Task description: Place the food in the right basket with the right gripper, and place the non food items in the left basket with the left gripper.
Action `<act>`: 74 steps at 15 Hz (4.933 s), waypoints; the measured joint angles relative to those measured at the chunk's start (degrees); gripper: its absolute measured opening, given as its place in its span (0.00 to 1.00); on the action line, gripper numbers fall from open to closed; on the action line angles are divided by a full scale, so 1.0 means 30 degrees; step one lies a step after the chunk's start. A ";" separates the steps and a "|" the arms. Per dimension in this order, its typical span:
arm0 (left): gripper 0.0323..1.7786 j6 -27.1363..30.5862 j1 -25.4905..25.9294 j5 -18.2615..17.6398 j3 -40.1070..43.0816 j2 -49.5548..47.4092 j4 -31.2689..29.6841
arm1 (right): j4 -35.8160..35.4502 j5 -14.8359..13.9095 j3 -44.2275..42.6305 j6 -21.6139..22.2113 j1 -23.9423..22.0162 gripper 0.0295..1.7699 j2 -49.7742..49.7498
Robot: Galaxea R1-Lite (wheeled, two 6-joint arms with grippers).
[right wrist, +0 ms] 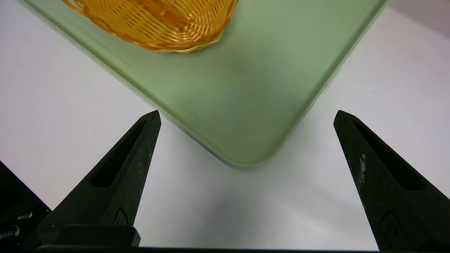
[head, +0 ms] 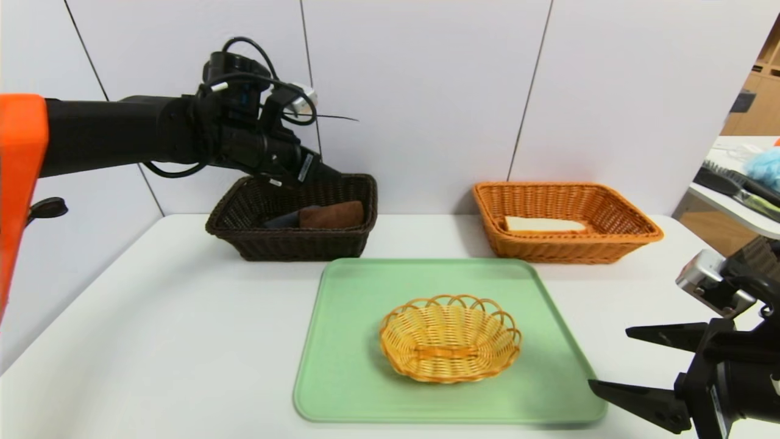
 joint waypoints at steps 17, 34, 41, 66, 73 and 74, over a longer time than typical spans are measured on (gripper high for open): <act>0.94 -0.4730 0.0102 0.6437 1.3178 -1.3735 0.0479 | 0.0406 -0.0093 -0.0707 0.0154 -0.3214 0.96 -0.5311; 0.95 -0.2694 0.4177 0.7034 2.6096 -2.9928 0.0386 | 0.5973 -0.7339 -0.0735 -0.0203 -0.4795 0.96 -1.2634; 0.95 -0.2056 0.5372 0.6888 2.9018 -3.4004 0.0024 | 0.7713 -0.7119 -0.0699 -0.1252 -0.6912 0.96 -1.6071; 0.95 -0.2141 0.5482 0.4104 3.4723 -3.9489 -0.3251 | 0.4194 -0.4917 0.4275 0.0622 -0.5018 0.96 -2.1427; 0.95 -0.2690 0.5490 0.3015 3.5771 -3.9498 -0.4230 | -0.2052 -0.4933 0.9200 0.1231 -0.5027 0.96 -2.2431; 0.95 -0.2975 0.5490 0.3003 3.5779 -3.9498 -0.4198 | -0.2816 -0.5010 0.9862 0.1471 -0.5035 0.96 -2.2447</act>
